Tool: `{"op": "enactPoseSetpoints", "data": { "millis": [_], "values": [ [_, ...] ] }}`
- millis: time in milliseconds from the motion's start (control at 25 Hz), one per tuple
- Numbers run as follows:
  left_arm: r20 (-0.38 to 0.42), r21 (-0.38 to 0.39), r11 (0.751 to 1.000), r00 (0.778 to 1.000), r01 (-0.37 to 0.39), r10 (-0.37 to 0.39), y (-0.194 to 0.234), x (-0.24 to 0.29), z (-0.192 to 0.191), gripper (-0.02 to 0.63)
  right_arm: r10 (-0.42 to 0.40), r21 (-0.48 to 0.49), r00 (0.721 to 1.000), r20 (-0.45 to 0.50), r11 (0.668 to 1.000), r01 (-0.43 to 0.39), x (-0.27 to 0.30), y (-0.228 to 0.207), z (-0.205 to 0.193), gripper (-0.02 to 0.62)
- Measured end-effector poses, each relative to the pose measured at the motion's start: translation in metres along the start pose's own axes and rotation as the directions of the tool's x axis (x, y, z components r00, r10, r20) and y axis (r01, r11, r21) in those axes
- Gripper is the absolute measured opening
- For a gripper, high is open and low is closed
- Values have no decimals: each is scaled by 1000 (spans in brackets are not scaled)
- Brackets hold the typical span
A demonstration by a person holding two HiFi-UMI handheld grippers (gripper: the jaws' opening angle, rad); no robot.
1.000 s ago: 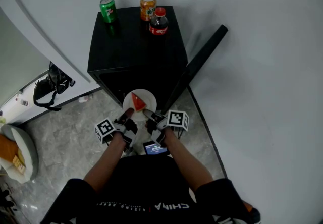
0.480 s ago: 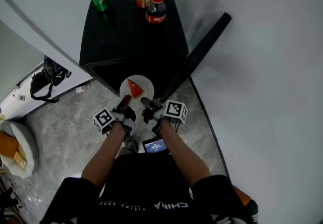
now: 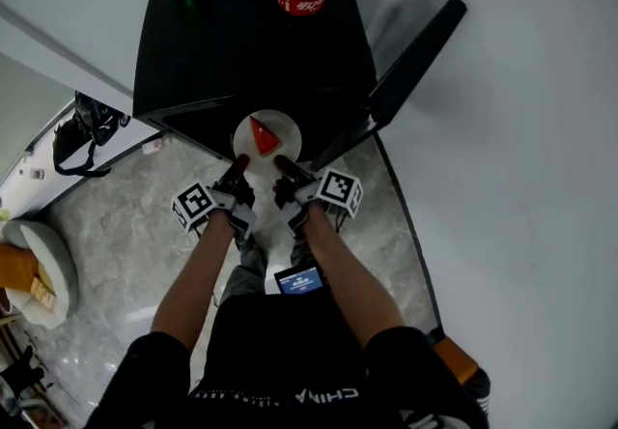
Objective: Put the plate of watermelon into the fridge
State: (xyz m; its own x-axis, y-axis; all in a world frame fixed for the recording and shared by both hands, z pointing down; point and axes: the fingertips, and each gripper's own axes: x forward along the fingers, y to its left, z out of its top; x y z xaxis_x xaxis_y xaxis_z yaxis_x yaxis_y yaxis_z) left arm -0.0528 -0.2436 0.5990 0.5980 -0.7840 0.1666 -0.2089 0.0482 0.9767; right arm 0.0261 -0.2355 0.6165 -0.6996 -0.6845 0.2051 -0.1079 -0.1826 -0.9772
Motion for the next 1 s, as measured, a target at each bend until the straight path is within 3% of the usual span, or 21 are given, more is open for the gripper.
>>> {"op": "enactPoseSetpoints", "data": {
  "millis": [200,360,720,1000],
  "values": [
    [6,8,999,999,-39,39,27,8,5,31,-27,8,998,49,1000,27,16,-22,17,32],
    [3,-40,995,996,-93,93,53,25,5,29,-26,42,997,71,999,23,38,-39,25,32],
    [116,-113,991,990,-69,82,101,56,29,25,-41,52,995,90,998,36,83,-80,46,32],
    [149,-151,987,986,-52,75,125,75,39,23,-66,26,995,77,998,64,103,-99,59,34]
  ]
}}
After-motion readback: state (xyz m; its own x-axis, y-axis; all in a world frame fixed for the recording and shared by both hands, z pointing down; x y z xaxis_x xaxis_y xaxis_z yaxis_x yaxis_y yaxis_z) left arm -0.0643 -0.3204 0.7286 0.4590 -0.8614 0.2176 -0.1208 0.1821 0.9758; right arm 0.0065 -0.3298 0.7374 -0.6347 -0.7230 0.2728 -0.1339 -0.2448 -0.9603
